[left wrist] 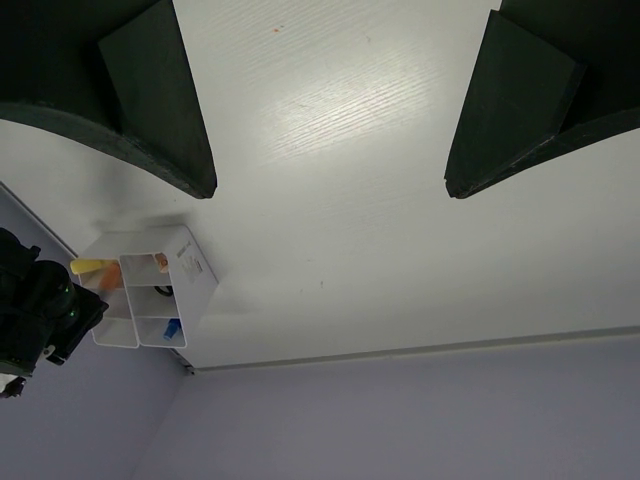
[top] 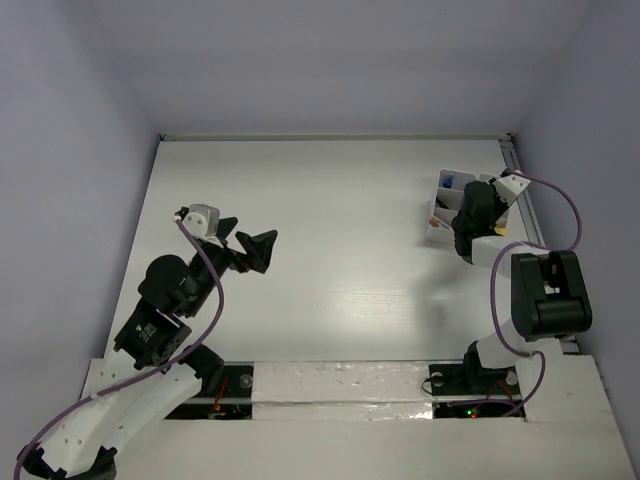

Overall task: Sort the stationery into containers
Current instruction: Place the pen in the storage box.

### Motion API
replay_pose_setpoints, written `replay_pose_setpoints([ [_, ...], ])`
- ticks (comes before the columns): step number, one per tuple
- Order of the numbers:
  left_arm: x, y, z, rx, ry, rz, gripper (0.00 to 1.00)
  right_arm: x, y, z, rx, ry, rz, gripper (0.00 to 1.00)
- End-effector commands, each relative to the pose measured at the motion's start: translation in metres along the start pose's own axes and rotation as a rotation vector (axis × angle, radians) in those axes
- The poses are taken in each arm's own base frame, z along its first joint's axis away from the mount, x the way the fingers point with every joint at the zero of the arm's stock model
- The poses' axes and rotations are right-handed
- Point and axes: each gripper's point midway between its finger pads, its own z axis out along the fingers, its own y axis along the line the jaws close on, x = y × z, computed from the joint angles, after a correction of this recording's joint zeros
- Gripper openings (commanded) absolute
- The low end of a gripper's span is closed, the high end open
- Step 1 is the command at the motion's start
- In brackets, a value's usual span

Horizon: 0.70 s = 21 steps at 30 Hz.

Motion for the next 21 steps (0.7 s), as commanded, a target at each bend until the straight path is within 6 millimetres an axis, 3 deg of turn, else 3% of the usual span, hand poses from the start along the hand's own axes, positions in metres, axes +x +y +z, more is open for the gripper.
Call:
replay_pose_setpoints([
  [1, -0.0083, -0.0039, 0.0052, 0.019, -0.040, -0.008, 0.99, -0.0182, 0.0036, 0.0009, 0.036, -0.065, 0.071, 0.07],
  [12, -0.0102, -0.0042, 0.0041, 0.020, -0.046, -0.010, 0.99, -0.0208, 0.0056, 0.0006, 0.029, -0.058, 0.065, 0.36],
  [21, -0.0110, -0.0040, 0.0035, 0.019, -0.049, -0.011, 0.99, -0.0227, 0.0037, -0.0020, 0.023, -0.052, 0.052, 0.42],
])
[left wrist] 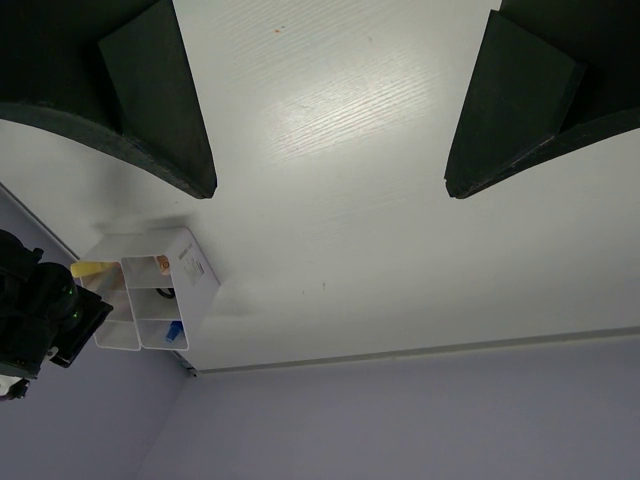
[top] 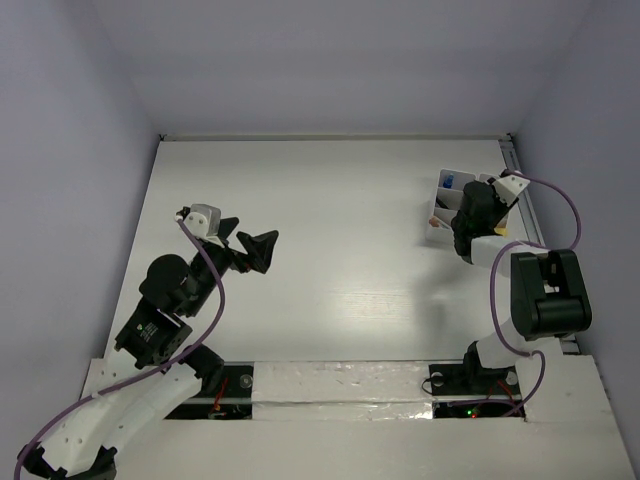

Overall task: Sort the stationery into containers
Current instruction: Place the pen in the storage box, then reset both arms

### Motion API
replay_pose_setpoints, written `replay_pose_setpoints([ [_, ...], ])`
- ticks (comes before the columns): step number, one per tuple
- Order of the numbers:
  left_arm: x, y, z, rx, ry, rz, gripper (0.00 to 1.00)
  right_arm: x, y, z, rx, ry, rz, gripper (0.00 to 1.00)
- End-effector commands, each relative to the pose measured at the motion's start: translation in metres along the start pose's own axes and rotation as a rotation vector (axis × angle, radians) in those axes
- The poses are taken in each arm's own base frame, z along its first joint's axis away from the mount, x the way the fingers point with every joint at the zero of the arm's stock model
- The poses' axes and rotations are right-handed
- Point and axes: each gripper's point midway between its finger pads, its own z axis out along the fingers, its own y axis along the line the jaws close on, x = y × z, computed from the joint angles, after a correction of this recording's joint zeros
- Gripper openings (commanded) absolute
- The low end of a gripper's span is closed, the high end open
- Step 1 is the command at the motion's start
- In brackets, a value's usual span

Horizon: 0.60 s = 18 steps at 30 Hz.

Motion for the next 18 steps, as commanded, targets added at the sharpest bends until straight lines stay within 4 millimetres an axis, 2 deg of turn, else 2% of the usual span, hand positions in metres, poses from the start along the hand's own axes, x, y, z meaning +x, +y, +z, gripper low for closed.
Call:
replay_pose_setpoints([
  [1, -0.012, -0.003, 0.002, 0.012, -0.053, -0.011, 0.99, -0.025, 0.006, -0.001, 0.003, -0.053, 0.068, 0.43],
  [8, -0.012, -0.003, 0.002, 0.012, -0.053, -0.012, 0.99, -0.031, 0.007, -0.009, -0.023, -0.044, 0.072, 0.46],
  [11, -0.012, -0.002, 0.002, 0.007, -0.052, -0.012, 0.99, -0.047, 0.015, -0.014, -0.068, -0.038, 0.109, 0.48],
  [13, -0.012, -0.002, 0.002, 0.006, -0.053, -0.012, 0.99, -0.062, 0.026, -0.024, -0.135, -0.018, 0.140, 0.51],
  [15, -0.013, -0.001, 0.002, 0.004, -0.053, -0.012, 0.99, -0.070, 0.036, -0.034, -0.223, 0.015, 0.142, 0.58],
  [16, -0.013, -0.001, 0.002, 0.001, -0.054, -0.011, 0.99, -0.097, 0.043, -0.044, -0.271, -0.008, 0.196, 0.65],
  [17, -0.013, -0.001, 0.002, 0.000, -0.054, -0.012, 0.99, -0.105, 0.044, -0.051, -0.303, 0.003, 0.197, 0.70],
  [18, -0.013, -0.001, 0.002, 0.000, -0.055, -0.013, 0.99, -0.117, 0.056, -0.064, -0.389, 0.006, 0.218, 0.77],
])
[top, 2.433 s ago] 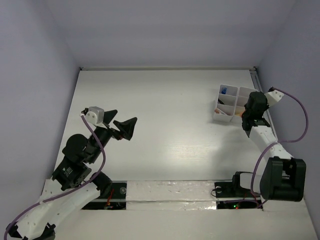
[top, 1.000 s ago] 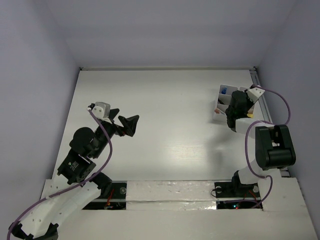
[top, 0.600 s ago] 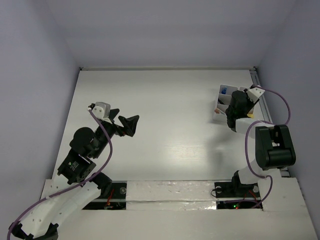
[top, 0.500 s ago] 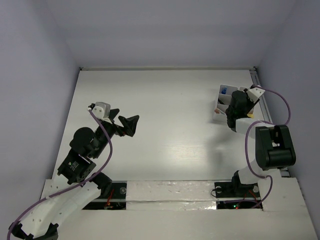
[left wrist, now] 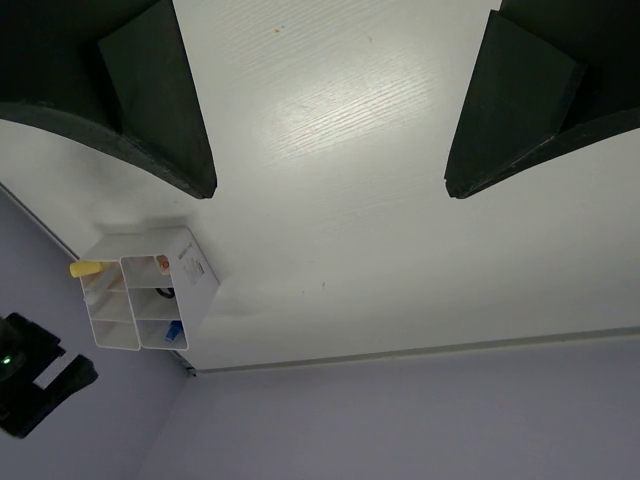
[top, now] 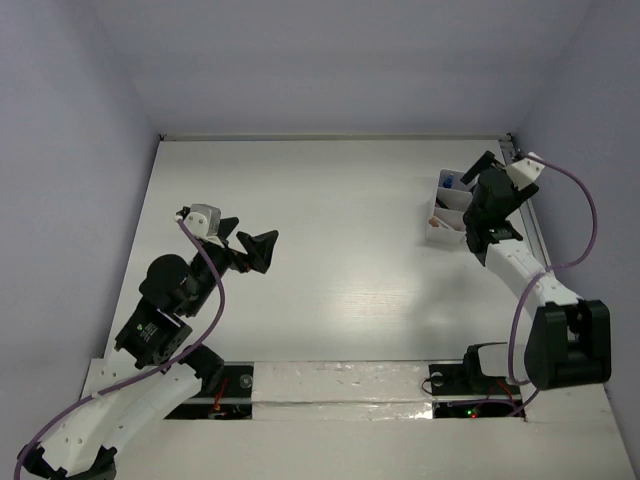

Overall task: Sort the stationery into containers
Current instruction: Reset both arms

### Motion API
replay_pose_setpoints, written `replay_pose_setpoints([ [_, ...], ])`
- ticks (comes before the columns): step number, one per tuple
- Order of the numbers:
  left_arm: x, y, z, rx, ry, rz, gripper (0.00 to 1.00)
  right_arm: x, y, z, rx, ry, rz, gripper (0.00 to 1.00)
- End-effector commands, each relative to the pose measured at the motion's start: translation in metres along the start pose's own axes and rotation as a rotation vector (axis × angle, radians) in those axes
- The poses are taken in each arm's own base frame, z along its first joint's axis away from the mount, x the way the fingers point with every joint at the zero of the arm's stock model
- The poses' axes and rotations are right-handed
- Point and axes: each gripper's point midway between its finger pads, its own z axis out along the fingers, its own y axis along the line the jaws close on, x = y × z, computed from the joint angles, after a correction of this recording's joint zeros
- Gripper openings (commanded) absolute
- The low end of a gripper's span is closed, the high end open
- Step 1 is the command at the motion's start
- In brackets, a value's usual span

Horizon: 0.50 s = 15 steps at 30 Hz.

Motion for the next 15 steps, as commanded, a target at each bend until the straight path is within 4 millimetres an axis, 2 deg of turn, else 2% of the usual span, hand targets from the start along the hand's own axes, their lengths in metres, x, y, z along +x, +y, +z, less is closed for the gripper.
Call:
replay_pose_setpoints([
  [1, -0.015, -0.001, 0.001, 0.004, -0.061, -0.013, 0.99, -0.063, 0.048, -0.032, -0.237, -0.018, 0.123, 0.96],
  [2, -0.016, -0.002, 0.001, 0.006, -0.065, -0.017, 0.99, -0.099, 0.055, -0.045, -0.293, -0.062, 0.178, 1.00],
  [3, -0.019, 0.000, -0.001, 0.001, -0.077, -0.018, 0.99, -0.104, 0.067, -0.059, -0.374, -0.031, 0.185, 1.00],
  [4, -0.021, -0.001, -0.002, 0.008, -0.085, -0.020, 0.99, -0.119, 0.073, -0.068, -0.421, -0.037, 0.203, 1.00],
  [5, -0.022, -0.002, -0.003, 0.009, -0.091, -0.021, 0.99, -0.141, 0.076, -0.083, -0.480, -0.060, 0.232, 1.00],
  [6, -0.026, -0.002, -0.006, 0.010, -0.105, -0.023, 0.99, -0.157, 0.088, -0.101, -0.583, -0.052, 0.241, 1.00],
  [7, -0.028, -0.001, -0.007, 0.007, -0.115, -0.024, 0.99, -0.169, 0.093, -0.114, -0.643, -0.059, 0.258, 0.92],
  [8, -0.032, 0.001, -0.009, -0.006, -0.131, -0.027, 0.99, -0.181, 0.097, -0.126, -0.698, -0.068, 0.265, 1.00],
  [9, -0.037, 0.005, -0.011, -0.027, -0.148, -0.032, 0.99, -0.200, 0.098, -0.146, -0.767, -0.083, 0.281, 1.00],
  [11, -0.048, 0.011, -0.016, -0.068, -0.183, -0.050, 0.99, -0.211, 0.093, -0.163, -0.799, -0.060, 0.296, 1.00],
  [12, -0.055, 0.012, -0.020, -0.076, -0.206, -0.062, 0.99, -0.232, 0.088, -0.183, -0.845, -0.086, 0.321, 1.00],
  [14, -0.073, 0.014, -0.028, -0.093, -0.258, -0.078, 0.99, -0.248, 0.081, -0.203, -0.896, -0.122, 0.329, 1.00],
  [15, -0.081, 0.015, -0.034, -0.094, -0.285, -0.083, 0.99, -0.263, 0.071, -0.220, -0.929, -0.173, 0.350, 1.00],
])
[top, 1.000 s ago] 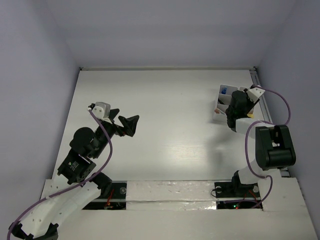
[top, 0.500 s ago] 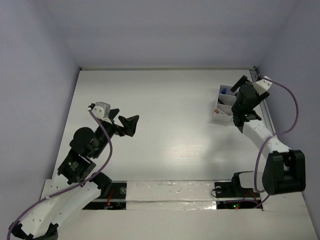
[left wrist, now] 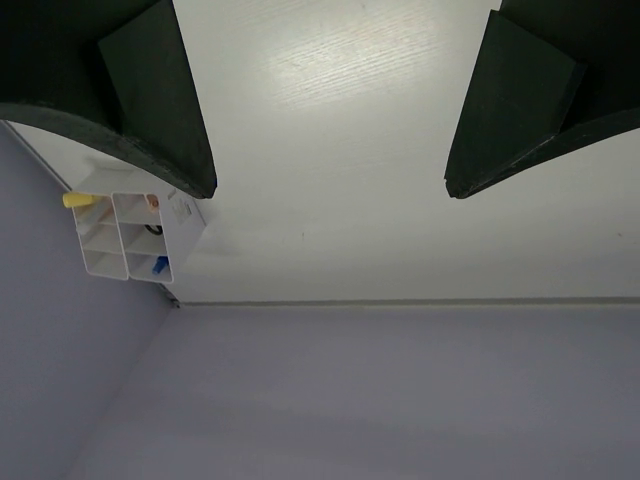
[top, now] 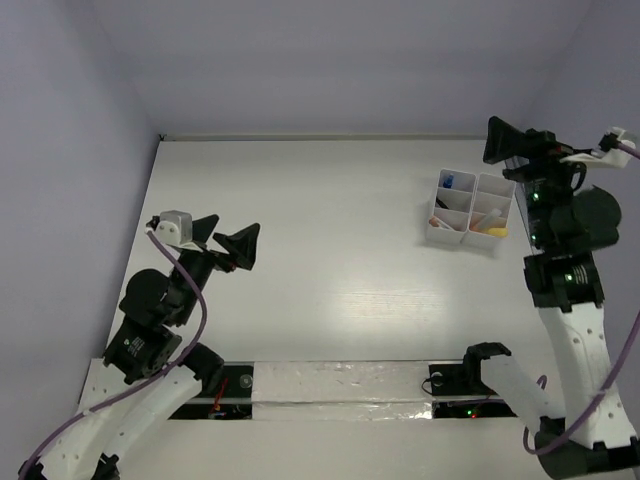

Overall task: Sort the stationery into containers
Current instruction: Reset both arms

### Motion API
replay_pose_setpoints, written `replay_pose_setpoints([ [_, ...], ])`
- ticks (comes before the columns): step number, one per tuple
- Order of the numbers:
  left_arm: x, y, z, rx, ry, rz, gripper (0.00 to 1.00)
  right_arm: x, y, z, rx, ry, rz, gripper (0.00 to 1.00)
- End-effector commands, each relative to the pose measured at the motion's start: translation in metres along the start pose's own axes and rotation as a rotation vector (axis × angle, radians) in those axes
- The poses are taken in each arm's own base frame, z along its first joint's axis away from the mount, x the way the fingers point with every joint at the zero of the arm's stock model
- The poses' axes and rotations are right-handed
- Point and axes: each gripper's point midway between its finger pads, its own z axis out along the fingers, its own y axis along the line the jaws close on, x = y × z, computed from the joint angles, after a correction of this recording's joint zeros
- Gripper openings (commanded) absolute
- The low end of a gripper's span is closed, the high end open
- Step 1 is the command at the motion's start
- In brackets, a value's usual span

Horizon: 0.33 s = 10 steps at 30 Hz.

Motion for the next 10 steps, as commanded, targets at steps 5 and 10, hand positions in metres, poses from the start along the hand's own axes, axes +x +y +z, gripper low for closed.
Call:
replay_pose_setpoints([
  [5, -0.109, 0.002, -0.034, -0.047, -0.296, -0.056, 0.99, -0.037, 0.038, -0.062, -0.182, -0.046, 0.030, 1.00],
  [10, -0.121, 0.002, -0.034, -0.065, -0.303, -0.066, 0.99, -0.017, 0.027, -0.069, -0.161, -0.003, 0.040, 1.00],
])
